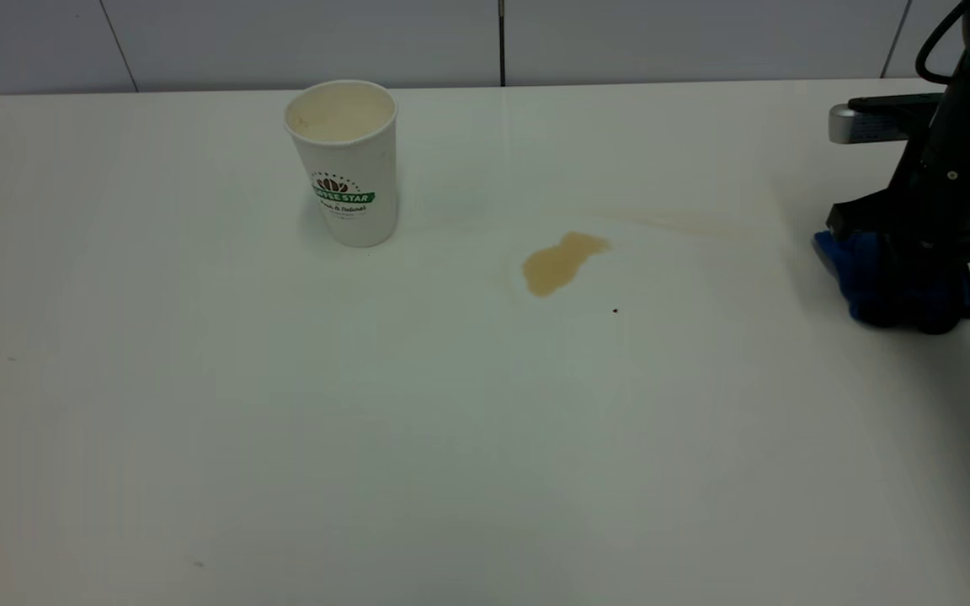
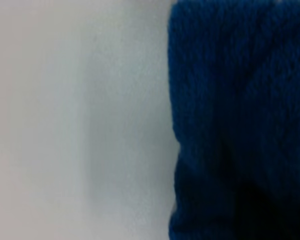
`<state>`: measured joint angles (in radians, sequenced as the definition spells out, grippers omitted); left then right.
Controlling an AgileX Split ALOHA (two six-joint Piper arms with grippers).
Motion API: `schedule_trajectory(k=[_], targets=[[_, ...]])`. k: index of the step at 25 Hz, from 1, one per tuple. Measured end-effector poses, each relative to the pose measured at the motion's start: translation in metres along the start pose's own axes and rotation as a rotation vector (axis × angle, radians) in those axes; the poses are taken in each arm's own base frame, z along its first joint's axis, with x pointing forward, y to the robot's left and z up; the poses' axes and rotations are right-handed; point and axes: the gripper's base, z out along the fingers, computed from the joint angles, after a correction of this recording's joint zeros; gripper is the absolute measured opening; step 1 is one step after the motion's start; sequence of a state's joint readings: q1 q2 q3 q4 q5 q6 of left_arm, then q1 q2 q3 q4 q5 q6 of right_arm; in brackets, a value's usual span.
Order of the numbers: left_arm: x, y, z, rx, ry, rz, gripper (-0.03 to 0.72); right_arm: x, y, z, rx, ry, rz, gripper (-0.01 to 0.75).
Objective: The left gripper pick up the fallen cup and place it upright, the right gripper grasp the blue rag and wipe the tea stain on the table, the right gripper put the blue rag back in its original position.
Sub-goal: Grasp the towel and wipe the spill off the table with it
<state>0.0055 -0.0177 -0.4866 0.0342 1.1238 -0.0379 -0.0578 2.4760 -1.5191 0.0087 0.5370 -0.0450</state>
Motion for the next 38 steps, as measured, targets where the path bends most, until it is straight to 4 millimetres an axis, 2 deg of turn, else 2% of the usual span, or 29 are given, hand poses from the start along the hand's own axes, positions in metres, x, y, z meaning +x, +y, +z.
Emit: schedule_trajectory(k=[3,6,10,16,20,27,32,38], targets=[[0.0,0.0,0.0,0.0,0.0,0.0,0.307,-0.004,0.006,-0.003,-0.004,0.008,-0.02,0.062],[0.0,0.0,0.0,0.0,0.0,0.0,0.307,-0.014,0.026,-0.011,-0.036,0.016,-0.041,0.063],[0.0,0.0,0.0,0.0,0.0,0.0,0.307,-0.024,0.074,-0.023,-0.094,0.016,-0.101,0.063],[0.0,0.0,0.0,0.0,0.0,0.0,0.307,-0.017,0.151,-0.032,-0.135,0.01,-0.219,0.063],[0.0,0.0,0.0,0.0,0.0,0.0,0.307,-0.011,0.189,-0.035,-0.15,0.033,-0.259,0.063],[0.0,0.0,0.0,0.0,0.0,-0.001,0.307,0.012,0.252,-0.04,-0.18,0.009,-0.359,0.063],[0.0,0.0,0.0,0.0,0.0,-0.001,0.307,0.009,0.265,-0.037,-0.2,-0.038,-0.364,0.063],[0.0,0.0,0.0,0.0,0.0,-0.001,0.307,-0.004,0.273,-0.005,-0.188,-0.027,-0.379,0.063]])
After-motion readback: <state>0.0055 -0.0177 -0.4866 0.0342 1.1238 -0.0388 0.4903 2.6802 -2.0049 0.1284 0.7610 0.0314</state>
